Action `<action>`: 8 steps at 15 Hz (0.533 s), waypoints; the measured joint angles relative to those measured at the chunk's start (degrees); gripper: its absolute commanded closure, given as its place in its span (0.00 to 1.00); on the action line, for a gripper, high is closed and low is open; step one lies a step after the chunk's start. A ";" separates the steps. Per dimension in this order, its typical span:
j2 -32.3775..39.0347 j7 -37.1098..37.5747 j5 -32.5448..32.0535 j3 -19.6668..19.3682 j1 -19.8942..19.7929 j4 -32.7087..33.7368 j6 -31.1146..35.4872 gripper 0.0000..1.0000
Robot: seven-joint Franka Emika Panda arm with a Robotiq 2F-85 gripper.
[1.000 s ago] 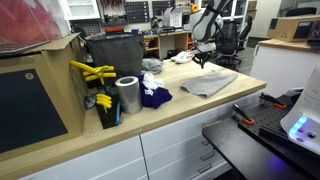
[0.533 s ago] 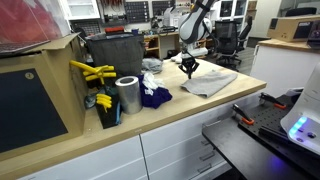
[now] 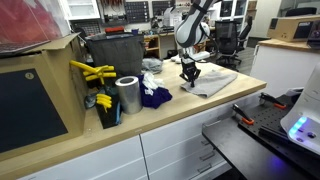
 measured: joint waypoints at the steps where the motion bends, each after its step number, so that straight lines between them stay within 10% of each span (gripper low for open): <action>1: 0.00 -0.28 0.00 0.05 0.16 -0.21 -0.68 1.00; 8: 0.46 -0.93 -1.79 -0.08 1.04 -1.85 -1.21 1.00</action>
